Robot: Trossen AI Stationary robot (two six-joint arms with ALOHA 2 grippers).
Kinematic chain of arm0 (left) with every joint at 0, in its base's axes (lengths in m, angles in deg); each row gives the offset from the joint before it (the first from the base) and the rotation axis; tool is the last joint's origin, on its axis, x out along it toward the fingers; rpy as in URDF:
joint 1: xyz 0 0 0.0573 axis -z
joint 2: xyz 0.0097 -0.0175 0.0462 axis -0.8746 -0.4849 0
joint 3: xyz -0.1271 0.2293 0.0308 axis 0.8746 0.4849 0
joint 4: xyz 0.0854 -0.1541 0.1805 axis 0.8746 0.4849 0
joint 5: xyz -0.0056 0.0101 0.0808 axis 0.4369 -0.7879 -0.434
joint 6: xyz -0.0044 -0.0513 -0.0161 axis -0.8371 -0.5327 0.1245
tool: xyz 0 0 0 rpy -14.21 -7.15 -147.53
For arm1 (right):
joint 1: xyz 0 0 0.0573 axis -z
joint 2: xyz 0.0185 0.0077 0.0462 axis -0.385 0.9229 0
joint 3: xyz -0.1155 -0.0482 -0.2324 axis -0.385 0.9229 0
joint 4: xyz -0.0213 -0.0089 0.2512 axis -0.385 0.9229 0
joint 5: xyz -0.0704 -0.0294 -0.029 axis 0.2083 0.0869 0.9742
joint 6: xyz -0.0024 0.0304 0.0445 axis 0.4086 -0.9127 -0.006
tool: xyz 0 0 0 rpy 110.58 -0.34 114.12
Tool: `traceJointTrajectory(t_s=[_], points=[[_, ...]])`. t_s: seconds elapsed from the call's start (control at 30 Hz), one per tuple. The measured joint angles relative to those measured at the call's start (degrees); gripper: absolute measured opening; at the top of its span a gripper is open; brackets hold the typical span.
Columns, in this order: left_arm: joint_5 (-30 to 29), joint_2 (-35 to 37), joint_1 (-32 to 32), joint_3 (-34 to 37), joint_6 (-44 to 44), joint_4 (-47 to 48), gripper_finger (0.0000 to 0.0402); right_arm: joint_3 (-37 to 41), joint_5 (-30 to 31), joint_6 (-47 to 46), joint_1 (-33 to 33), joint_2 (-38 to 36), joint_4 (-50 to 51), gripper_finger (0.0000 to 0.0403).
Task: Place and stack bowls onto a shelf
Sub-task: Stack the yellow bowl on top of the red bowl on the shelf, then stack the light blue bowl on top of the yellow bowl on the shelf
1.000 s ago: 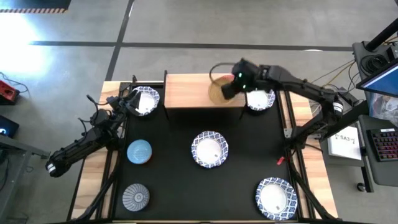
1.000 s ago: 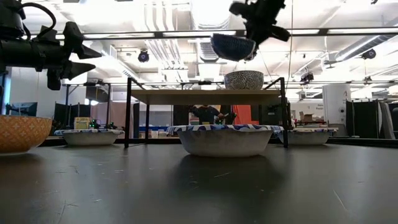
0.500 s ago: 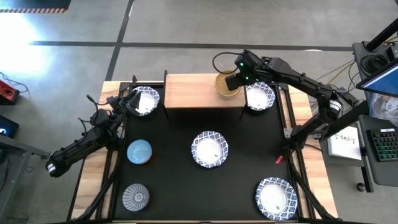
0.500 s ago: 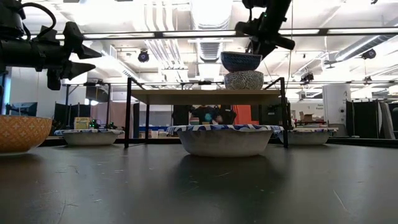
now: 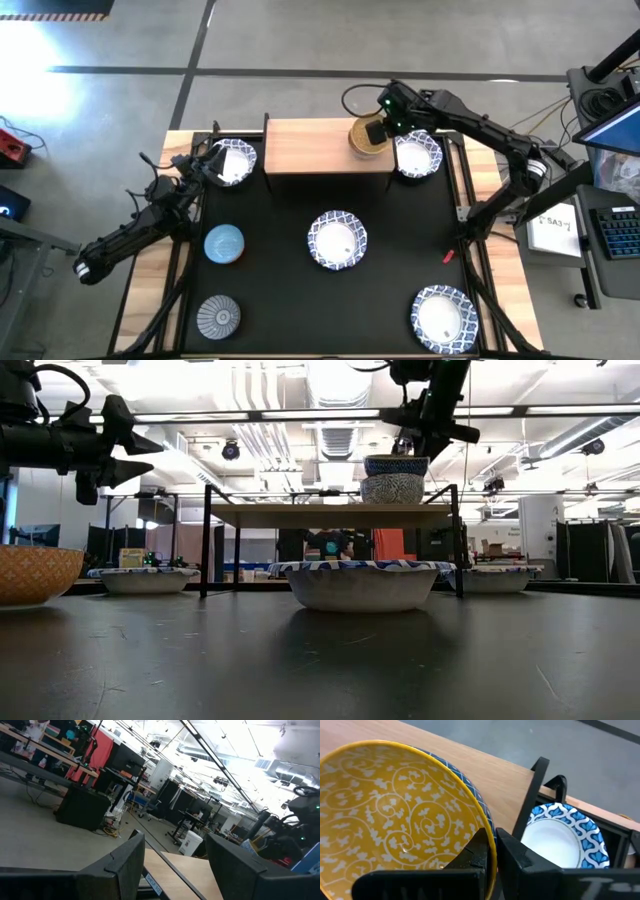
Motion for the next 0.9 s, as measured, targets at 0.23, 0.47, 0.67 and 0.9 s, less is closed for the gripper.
traceJointTrajectory(t_s=[0.23,0.47,0.67,0.9], points=[[0.0,0.0,0.0,0.0,0.0,0.0,0.0195,0.0,-0.1,1.0,0.5,1.3,0.0,0.0013],[0.0,0.0,0.0,0.0,0.0,0.0,0.0195,0.0,0.0,1.7,0.8,2.0,-0.3,0.0013],[0.0,0.0,0.0,0.0,0.0,0.0,0.0195,0.0,0.0,2.3,0.8,1.9,-1.7,0.0041],[0.0,0.0,0.0,0.0,0.0,0.0,0.0195,0.0,0.0,2.7,0.9,1.9,-1.6,0.0086]])
